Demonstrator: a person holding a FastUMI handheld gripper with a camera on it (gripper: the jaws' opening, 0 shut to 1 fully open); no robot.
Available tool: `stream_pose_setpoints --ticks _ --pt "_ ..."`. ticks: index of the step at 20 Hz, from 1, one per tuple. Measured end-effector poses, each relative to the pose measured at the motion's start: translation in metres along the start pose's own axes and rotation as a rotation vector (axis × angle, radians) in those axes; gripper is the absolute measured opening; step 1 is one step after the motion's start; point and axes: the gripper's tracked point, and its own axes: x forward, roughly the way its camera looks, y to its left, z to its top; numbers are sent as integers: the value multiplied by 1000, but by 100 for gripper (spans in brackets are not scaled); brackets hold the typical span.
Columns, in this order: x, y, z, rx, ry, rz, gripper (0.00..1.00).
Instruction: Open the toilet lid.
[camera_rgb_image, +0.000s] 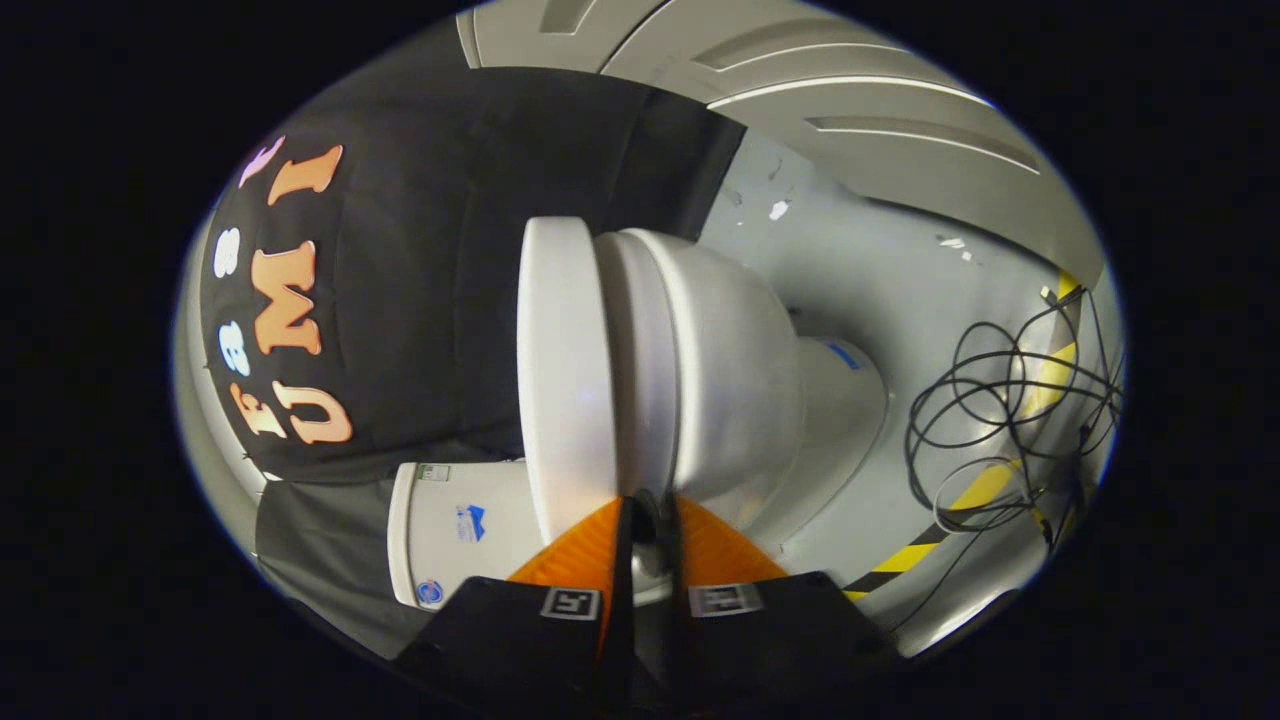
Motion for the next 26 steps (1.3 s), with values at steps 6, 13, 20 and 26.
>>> stream_pose_setpoints --ticks 6,13,20,26 --pt "-20 7 -2 1 7 -5 8" --pt "-22 7 -10 104 30 9 8" --pt "-24 16 -6 -62 -28 -45 8" --pt "-31 44 -1 -207 -77 -65 8"
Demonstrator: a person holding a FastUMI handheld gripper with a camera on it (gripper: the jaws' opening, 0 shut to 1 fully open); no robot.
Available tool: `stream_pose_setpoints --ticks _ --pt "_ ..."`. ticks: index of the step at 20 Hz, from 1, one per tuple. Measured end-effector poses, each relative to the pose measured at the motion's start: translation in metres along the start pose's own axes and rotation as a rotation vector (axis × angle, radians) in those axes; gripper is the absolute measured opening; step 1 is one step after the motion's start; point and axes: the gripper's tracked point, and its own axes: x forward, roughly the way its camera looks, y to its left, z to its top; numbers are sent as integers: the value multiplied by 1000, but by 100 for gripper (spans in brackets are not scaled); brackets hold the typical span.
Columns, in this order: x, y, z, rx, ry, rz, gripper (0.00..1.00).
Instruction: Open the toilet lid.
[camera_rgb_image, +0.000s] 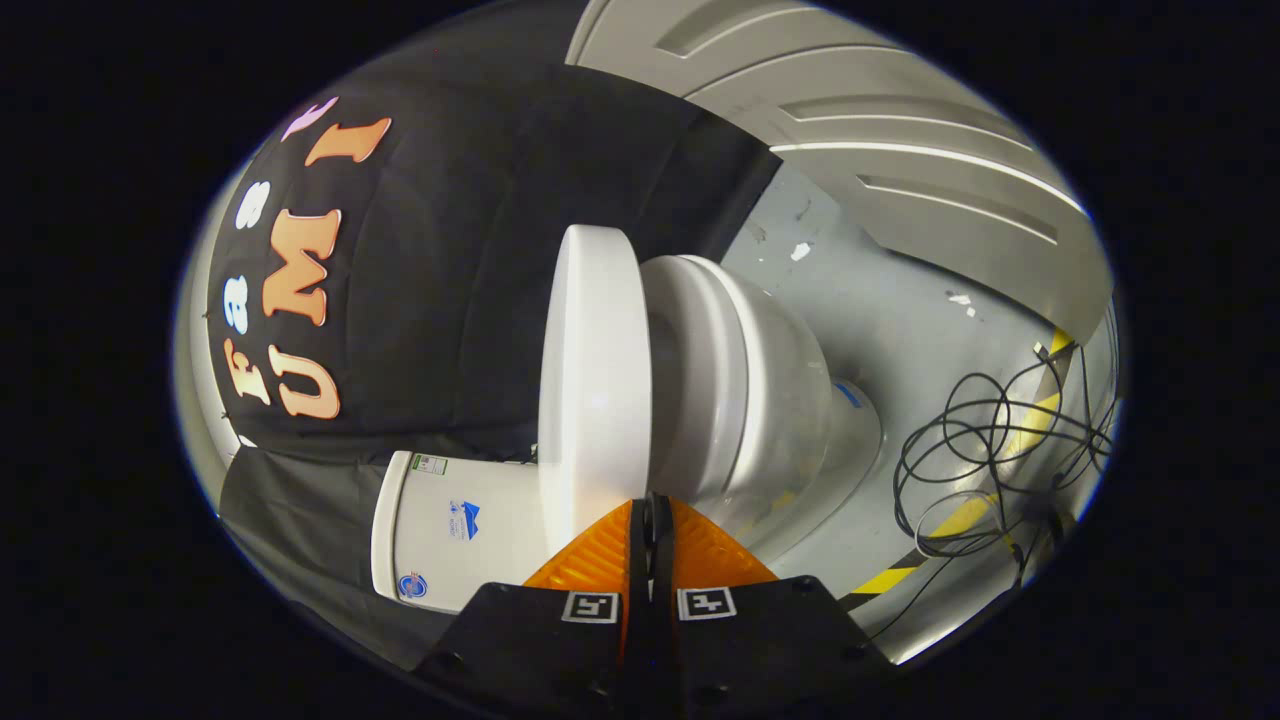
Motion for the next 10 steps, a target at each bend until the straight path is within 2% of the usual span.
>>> stream_pose_setpoints --ticks 7,10 --pt "-3 38 13 -187 -95 -78 8" --pt "-9 56 12 -360 -128 -144 8"
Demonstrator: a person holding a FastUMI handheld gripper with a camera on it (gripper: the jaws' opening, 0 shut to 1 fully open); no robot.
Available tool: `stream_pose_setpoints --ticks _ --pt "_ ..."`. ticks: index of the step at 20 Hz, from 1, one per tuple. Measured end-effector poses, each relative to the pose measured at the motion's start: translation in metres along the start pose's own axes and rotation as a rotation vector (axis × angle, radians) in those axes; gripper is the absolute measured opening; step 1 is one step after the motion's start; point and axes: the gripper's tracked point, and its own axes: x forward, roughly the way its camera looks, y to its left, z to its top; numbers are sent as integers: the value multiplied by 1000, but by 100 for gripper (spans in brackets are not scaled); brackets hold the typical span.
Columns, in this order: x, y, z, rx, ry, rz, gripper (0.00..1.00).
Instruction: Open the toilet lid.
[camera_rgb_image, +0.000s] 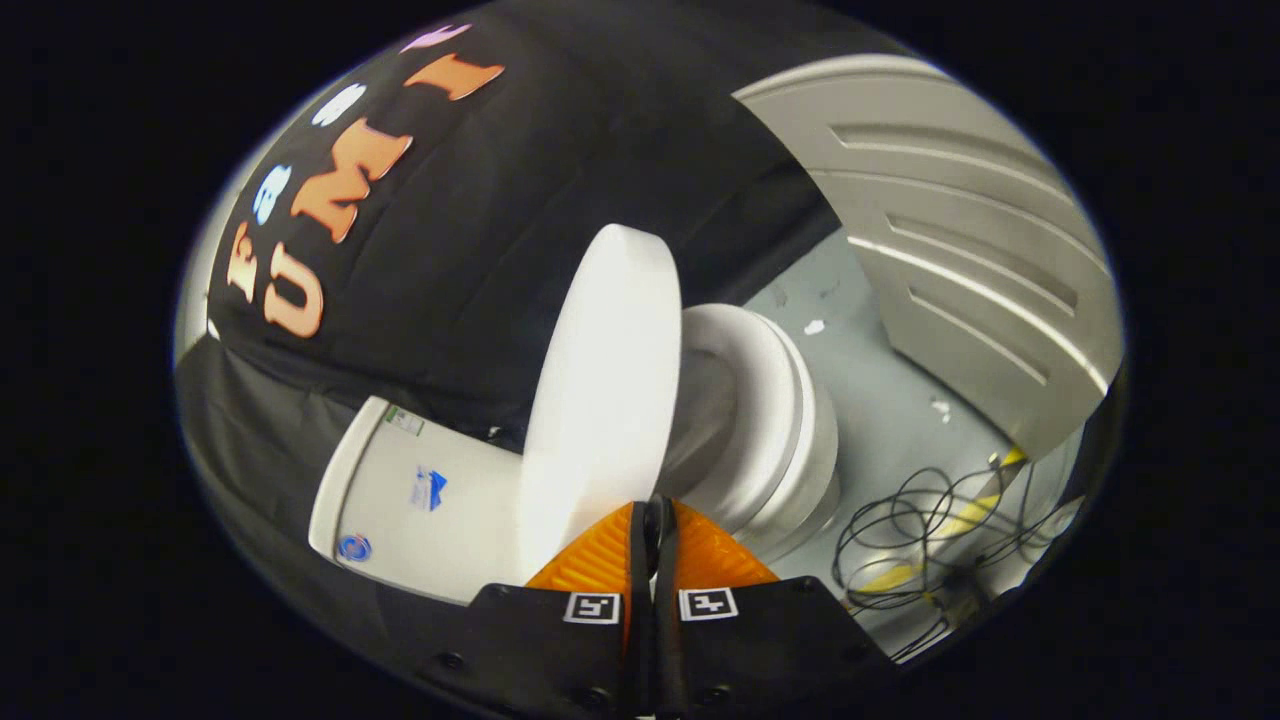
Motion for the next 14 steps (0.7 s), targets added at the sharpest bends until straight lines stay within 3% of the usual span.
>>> stream_pose_setpoints --ticks 5,14 --pt "-14 36 14 -185 -64 -34 8" --pt "-20 57 18 -262 -128 -44 8"
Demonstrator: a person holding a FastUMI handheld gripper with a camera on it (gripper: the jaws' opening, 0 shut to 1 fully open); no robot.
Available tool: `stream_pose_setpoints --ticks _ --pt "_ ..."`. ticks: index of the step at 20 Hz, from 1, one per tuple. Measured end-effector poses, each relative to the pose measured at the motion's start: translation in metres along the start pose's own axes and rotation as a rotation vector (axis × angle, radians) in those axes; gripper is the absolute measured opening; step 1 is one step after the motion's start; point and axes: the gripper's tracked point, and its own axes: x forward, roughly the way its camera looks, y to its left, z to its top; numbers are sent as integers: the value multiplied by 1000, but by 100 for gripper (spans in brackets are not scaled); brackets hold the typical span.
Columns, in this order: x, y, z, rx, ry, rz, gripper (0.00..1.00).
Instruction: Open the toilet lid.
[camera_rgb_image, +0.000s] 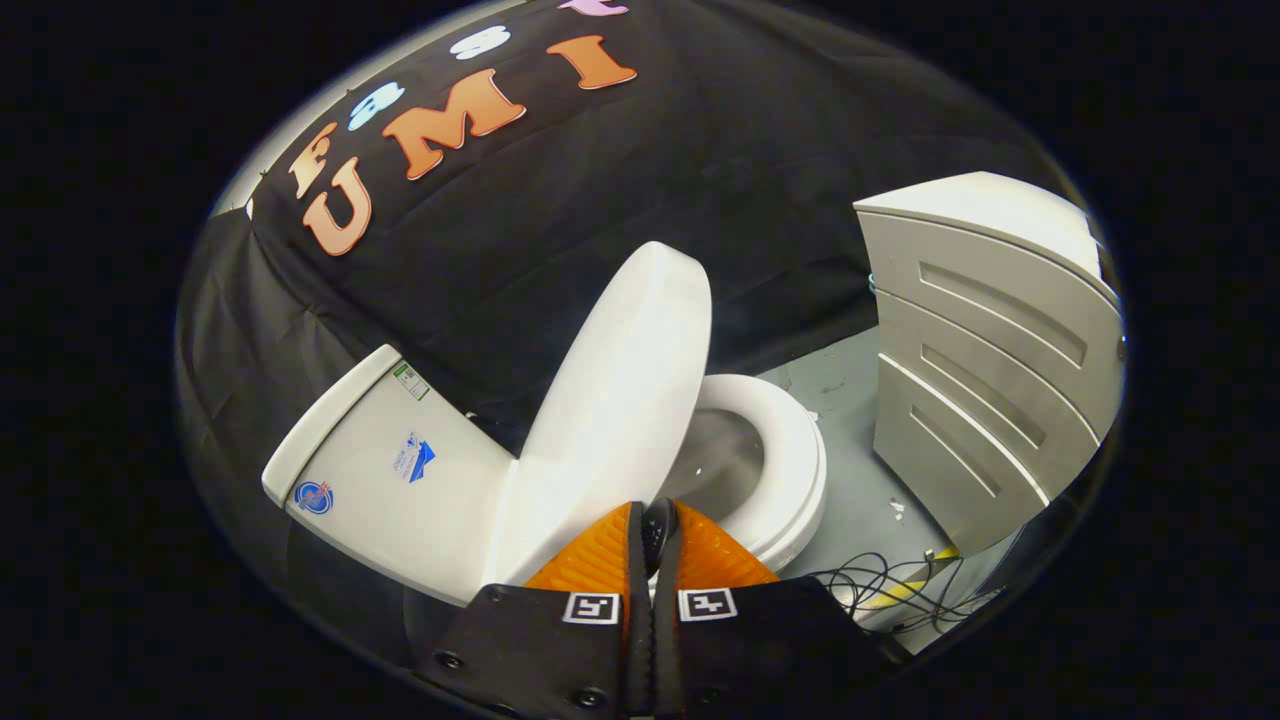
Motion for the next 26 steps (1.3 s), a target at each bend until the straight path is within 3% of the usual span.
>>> stream_pose_setpoints --ticks 6,10,15,26 --pt "5 -14 -9 54 43 31 8" --pt "3 -8 -6 -29 41 35 8" --pt "3 -13 -10 1 19 12 8" --pt "-22 55 21 -255 -105 -61 8"
